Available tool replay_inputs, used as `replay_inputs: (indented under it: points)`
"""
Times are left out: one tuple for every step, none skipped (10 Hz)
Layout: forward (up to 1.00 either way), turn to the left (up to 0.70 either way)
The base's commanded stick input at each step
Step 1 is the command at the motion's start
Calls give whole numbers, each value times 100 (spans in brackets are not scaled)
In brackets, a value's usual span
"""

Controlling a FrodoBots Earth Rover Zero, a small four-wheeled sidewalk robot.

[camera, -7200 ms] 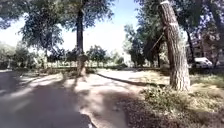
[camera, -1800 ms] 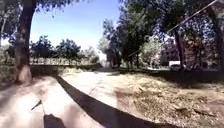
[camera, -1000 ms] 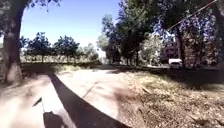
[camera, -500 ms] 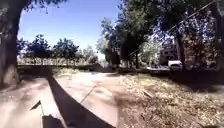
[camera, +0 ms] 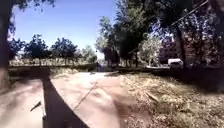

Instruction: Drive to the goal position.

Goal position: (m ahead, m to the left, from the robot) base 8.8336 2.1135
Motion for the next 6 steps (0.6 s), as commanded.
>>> replay_inputs:
  points:
    - [70, 0]
    - [70, 0]
    - [70, 0]
    - [70, 0]
    - [70, 0]
    - [70, 0]
